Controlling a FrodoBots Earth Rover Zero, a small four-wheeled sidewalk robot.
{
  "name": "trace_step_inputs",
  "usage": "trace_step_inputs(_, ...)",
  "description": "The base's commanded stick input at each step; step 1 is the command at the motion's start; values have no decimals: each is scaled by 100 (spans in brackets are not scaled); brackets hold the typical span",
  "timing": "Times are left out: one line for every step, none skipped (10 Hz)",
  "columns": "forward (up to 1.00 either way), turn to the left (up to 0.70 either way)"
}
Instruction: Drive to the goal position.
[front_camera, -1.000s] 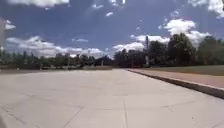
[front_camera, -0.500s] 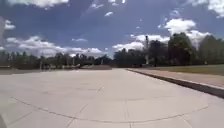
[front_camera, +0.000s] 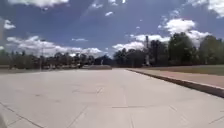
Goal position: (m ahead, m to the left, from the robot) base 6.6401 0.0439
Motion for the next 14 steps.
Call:
trace_step_inputs(70, 0)
trace_step_inputs(70, 0)
trace_step_inputs(70, 0)
trace_step_inputs(70, 0)
trace_step_inputs(70, 0)
trace_step_inputs(70, 0)
trace_step_inputs(70, 0)
trace_step_inputs(70, 0)
trace_step_inputs(70, 0)
trace_step_inputs(70, 0)
trace_step_inputs(70, 0)
trace_step_inputs(70, 0)
trace_step_inputs(70, 0)
trace_step_inputs(70, 0)
